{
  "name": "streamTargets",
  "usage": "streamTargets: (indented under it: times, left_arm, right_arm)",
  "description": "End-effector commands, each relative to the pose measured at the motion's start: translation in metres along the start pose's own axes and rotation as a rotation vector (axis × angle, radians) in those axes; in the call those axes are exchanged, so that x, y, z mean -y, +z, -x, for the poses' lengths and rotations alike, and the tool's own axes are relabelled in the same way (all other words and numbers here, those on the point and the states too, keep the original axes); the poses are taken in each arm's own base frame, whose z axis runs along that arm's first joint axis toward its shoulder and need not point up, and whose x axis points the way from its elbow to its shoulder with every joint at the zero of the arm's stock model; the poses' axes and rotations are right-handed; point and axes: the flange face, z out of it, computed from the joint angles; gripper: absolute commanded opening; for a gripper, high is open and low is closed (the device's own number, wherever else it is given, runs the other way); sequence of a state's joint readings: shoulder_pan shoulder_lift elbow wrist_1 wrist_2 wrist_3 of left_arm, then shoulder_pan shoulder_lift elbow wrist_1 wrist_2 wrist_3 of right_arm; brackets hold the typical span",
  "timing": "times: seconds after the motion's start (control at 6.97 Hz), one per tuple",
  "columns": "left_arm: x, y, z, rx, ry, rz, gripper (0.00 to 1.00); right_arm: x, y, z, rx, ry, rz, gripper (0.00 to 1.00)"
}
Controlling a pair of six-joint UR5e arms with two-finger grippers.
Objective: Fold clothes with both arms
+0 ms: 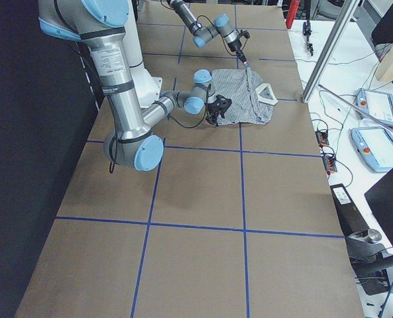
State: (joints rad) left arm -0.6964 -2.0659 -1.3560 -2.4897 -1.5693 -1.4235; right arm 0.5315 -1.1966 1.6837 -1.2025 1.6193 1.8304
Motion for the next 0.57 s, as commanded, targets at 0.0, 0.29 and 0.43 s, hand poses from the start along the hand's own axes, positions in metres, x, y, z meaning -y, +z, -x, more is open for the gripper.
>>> streamTargets:
  times: [0.0, 0.29, 0.43]
  left_arm:
    - [-0.0007, 0.0009, 0.0048, 0.007, 0.000, 0.001, 0.42]
    - [-0.0008, 0.0004, 0.0053, 0.007, 0.000, 0.001, 0.43]
    - [-0.0007, 0.0009, 0.0060, 0.009, 0.000, 0.000, 0.43]
  right_arm:
    - [-0.0014, -0.0004, 0.0010, 0.002, 0.000, -0.002, 0.02]
    - [-0.0014, 0.0010, -0.0018, -0.002, -0.001, -0.003, 0.00]
    - [-0.0022, -0.0032, 0.0002, 0.007, -0.002, -0.001, 0.00]
